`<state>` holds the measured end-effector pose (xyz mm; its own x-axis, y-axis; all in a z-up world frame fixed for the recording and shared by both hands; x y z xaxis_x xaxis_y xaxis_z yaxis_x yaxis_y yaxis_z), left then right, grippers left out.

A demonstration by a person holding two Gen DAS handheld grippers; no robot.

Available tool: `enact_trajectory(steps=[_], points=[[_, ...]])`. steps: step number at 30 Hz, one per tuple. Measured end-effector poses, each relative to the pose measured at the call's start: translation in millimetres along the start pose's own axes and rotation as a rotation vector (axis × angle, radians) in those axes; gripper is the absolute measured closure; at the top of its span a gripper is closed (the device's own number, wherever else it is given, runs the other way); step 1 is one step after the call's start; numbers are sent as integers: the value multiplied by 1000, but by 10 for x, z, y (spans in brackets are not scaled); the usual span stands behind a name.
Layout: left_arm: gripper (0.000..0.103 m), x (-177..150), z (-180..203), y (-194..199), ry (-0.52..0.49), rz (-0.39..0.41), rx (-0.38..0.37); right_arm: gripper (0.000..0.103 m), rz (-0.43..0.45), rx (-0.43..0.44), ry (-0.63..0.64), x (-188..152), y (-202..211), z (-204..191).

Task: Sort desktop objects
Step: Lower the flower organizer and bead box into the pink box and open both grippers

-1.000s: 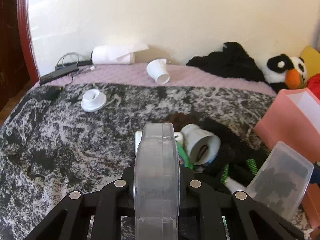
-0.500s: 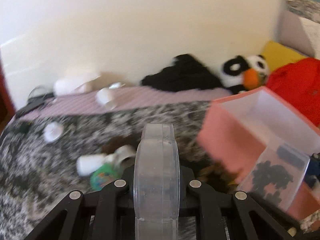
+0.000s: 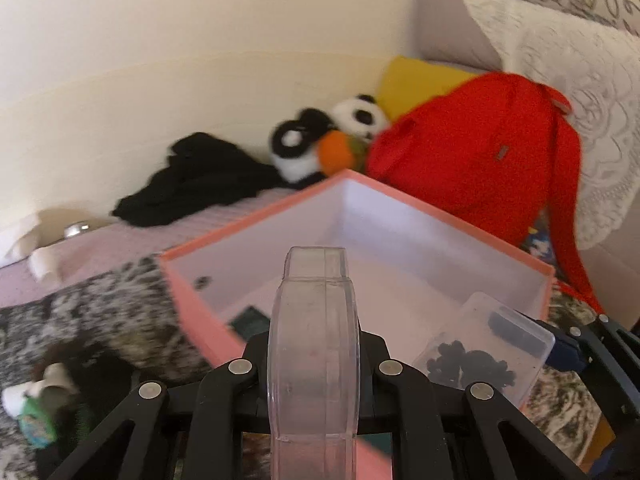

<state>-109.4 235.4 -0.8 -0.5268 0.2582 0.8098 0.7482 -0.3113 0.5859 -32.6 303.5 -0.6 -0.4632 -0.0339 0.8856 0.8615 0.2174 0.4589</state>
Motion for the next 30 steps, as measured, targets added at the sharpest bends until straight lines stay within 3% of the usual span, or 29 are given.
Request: enact_trajectory(steps=[6, 8, 9, 10, 11, 12, 13, 30], points=[[86, -36, 241, -231, 14, -42, -8, 30, -27, -53, -33, -125, 31, 375], [54, -60, 248, -298, 32, -54, 8, 29, -44, -80, -30, -165, -8, 439], [12, -63, 231, -311, 49, -51, 20, 29, -56, -97, -26, -188, -38, 459], [0, -59, 204, -309, 71, -37, 34, 25, -67, -114, -22, -211, -68, 479], [0, -55, 180, -307, 88, -30, 38, 19, -80, -143, -13, -239, -76, 489], [0, -49, 160, -304, 101, -29, 34, 4, -85, -176, 2, -253, -96, 496], [0, -48, 139, -302, 111, -31, 30, 2, -87, -208, 17, -257, -130, 506], [0, -22, -11, -216, 160, -27, 33, 2, -43, -194, 36, -136, -67, 352]])
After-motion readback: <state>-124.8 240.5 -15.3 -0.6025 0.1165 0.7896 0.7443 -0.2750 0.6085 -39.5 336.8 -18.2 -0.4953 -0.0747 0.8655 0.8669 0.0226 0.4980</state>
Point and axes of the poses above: each gripper's, at about its wrist camera, not at the fingertips, and y roughly against the way its jaws point, z to its right, x to its top, the point moved 6 cm from there along -y, roughly the way its jaws point, and after that the axes turned 9 degrees about x, right-handed, at the moved point
